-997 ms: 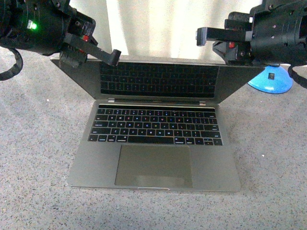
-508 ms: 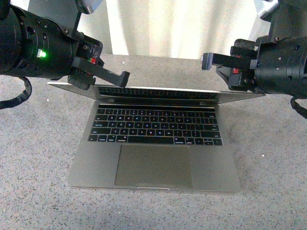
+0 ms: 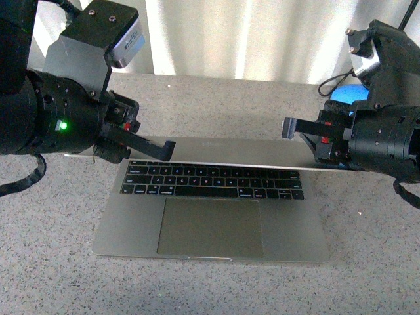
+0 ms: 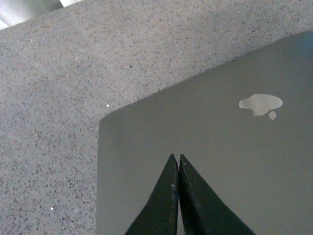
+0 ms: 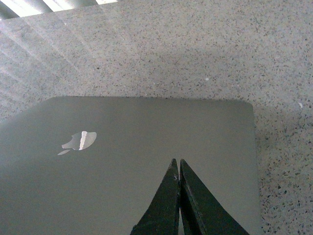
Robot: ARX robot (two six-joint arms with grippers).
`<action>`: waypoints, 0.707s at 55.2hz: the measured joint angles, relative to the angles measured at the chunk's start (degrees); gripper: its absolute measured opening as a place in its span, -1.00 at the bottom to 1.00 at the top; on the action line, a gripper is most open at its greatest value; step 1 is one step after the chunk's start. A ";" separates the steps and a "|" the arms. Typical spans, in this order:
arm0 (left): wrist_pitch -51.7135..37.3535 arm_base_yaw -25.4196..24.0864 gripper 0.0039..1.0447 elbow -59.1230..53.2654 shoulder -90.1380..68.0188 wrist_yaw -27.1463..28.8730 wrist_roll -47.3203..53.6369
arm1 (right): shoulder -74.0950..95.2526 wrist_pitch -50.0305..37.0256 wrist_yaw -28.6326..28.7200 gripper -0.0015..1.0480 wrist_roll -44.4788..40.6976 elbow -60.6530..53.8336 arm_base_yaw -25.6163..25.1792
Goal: Close laptop
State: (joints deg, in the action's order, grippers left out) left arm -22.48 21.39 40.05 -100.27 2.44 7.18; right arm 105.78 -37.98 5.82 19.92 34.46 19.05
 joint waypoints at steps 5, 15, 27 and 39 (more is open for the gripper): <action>-0.24 -0.07 -0.94 -0.72 0.00 -0.02 -0.02 | 0.70 -0.76 -0.31 -0.98 0.81 -0.42 0.35; -0.72 -0.31 -0.94 -1.75 0.00 -0.04 -0.11 | 1.81 -2.10 -0.85 -0.98 2.38 -1.31 1.51; -2.19 -0.39 -0.94 -3.08 -0.39 -0.09 -1.40 | 3.23 -3.93 -1.29 -0.98 4.66 -2.19 2.75; -3.32 -0.17 -0.94 -3.91 -1.44 -0.46 -3.30 | 4.57 -5.38 -1.53 -0.98 6.21 -3.06 3.23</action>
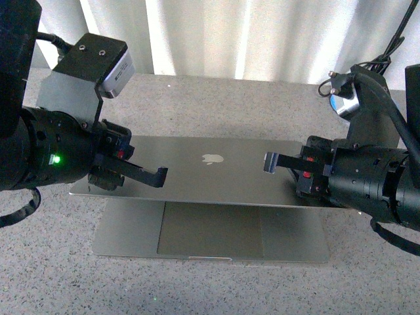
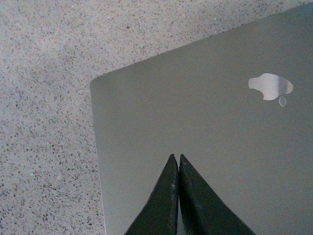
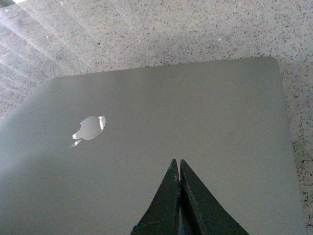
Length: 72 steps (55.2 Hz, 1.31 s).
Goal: Close laptop
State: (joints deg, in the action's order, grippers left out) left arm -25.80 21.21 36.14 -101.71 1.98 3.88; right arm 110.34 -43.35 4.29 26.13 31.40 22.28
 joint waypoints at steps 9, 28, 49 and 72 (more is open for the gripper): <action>-1.01 0.52 -0.94 -0.63 -1.25 0.00 -1.55 | 1.03 -0.85 -0.15 -0.98 1.11 -0.48 0.00; -3.48 1.53 -0.94 -1.42 -4.17 0.00 -3.74 | 3.34 -2.23 -0.17 -0.98 1.60 -0.85 -0.37; -6.45 2.25 -0.94 -1.86 -8.55 -0.20 -5.66 | 6.99 -4.00 0.13 -0.98 1.75 -0.85 -1.62; -7.96 2.16 -0.94 -2.29 -10.51 -0.48 -6.08 | 9.22 -5.05 0.13 -0.98 2.21 -0.85 -1.53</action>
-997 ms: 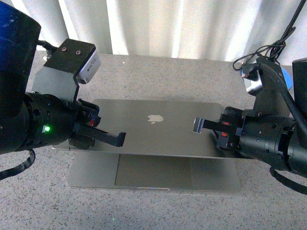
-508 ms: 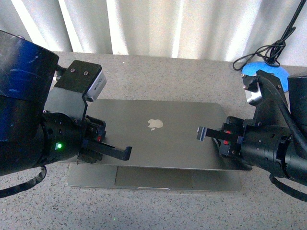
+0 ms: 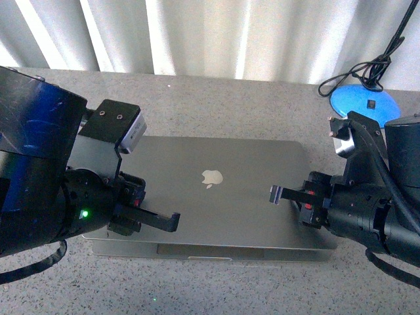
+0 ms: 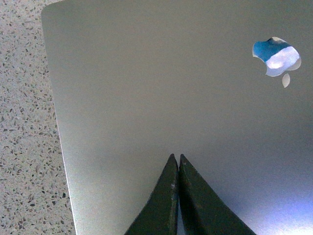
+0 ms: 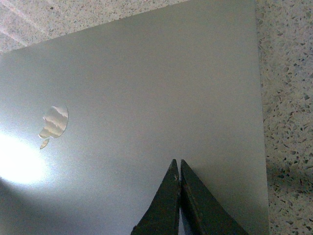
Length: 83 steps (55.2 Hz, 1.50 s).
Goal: Close laptop
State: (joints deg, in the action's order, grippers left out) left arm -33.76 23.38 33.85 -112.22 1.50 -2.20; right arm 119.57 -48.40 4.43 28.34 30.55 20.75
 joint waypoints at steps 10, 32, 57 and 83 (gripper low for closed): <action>-1.16 -0.20 -0.94 -0.46 -0.96 -0.15 -0.76 | 0.68 -0.22 -0.02 -0.98 0.20 0.00 0.46; -3.48 -0.39 -0.94 -1.22 -3.41 -0.22 -1.64 | 1.95 -1.05 -0.04 -0.98 0.42 -0.46 1.03; -5.01 -0.11 -0.94 -1.49 -5.09 -0.42 -2.97 | 4.13 -2.89 -0.07 -0.98 0.90 -0.79 1.16; -8.31 0.48 -0.94 -2.25 -7.19 -0.57 -5.51 | 4.48 -2.64 -0.35 -0.98 0.81 -0.77 1.09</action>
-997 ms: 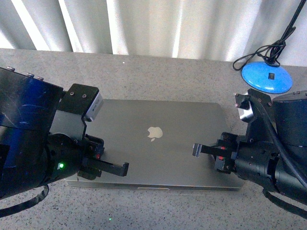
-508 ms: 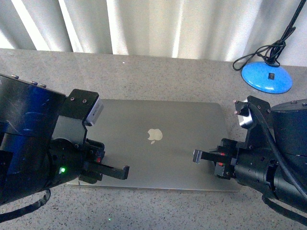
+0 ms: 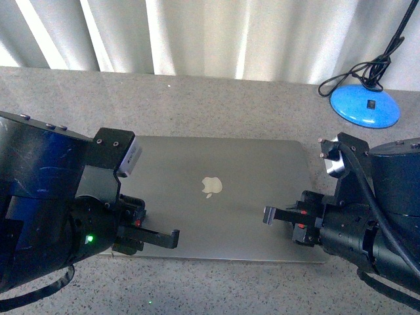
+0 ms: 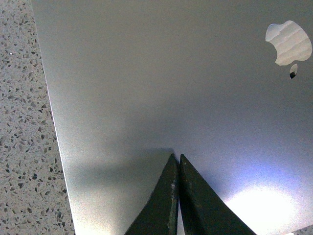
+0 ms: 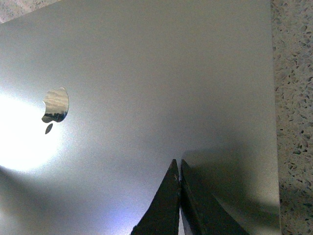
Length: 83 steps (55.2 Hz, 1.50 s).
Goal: Close laptop
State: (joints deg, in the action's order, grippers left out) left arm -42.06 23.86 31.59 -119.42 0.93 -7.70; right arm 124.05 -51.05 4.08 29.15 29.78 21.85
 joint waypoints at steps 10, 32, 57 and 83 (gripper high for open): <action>0.70 -1.09 -0.94 -2.34 2.86 -1.16 -1.97 | -4.92 4.48 -1.95 -0.98 -2.03 -1.46 -1.20; 9.49 -14.60 -0.94 -6.01 28.85 -4.28 -5.16 | -29.97 22.56 -11.47 -0.98 -14.32 -2.95 -8.13; 27.76 -36.30 -0.94 -15.47 71.54 -8.76 -11.45 | -64.48 39.56 -17.11 -0.98 -20.83 -11.15 -8.17; 34.91 -41.81 0.56 -17.35 82.86 -9.94 -12.39 | -77.46 47.21 -21.51 0.27 -20.31 -13.99 -6.29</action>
State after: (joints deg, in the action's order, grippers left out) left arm -7.16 -17.96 14.24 -36.56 -9.02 -20.10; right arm 46.59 -3.84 -17.43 8.84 15.79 15.55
